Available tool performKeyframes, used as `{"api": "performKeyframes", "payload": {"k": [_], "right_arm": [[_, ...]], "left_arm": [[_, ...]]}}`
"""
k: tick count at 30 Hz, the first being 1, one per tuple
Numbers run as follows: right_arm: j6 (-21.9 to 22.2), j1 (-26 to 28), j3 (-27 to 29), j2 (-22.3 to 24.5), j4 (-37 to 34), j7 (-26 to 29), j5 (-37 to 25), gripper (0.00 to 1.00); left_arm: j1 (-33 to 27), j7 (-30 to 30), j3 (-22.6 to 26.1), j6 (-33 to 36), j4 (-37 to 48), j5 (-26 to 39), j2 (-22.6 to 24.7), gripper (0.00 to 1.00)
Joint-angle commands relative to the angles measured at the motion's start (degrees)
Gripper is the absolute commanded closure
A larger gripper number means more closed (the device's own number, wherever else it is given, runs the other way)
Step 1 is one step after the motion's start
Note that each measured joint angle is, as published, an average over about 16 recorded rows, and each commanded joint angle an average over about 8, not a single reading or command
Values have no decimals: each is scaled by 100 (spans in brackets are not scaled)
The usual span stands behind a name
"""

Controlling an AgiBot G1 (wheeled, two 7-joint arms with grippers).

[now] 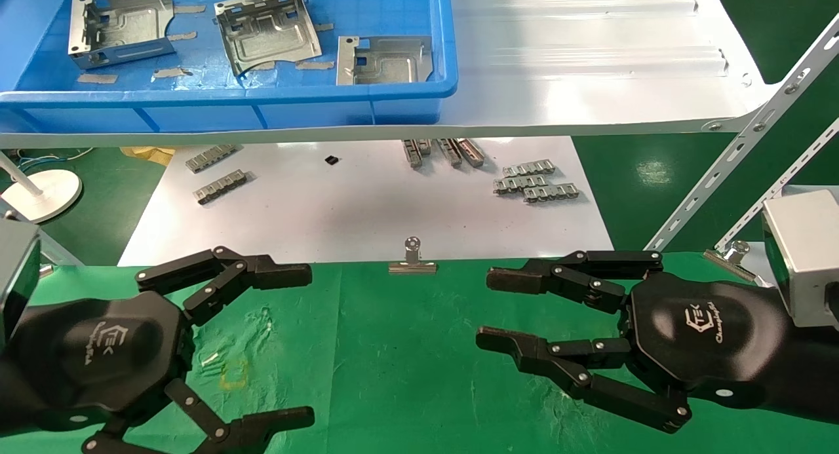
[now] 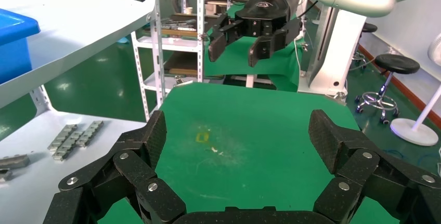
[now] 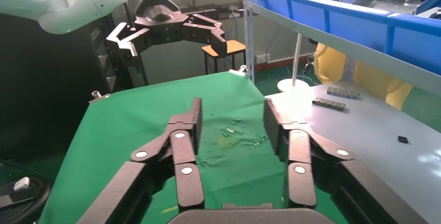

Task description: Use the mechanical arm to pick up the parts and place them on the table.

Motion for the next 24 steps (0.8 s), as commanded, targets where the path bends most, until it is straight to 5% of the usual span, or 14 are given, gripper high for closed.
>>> {"api": "performKeyframes", "payload": {"k": [1,24], "right_arm": [[0,0,0,0,0,0,0,100],[0,0,0,0,0,0,0,100]], "left_arm": [[0,0,0,0,0,0,0,0],[-1,-1,-1,0,-2,-2,-1,0]]}}
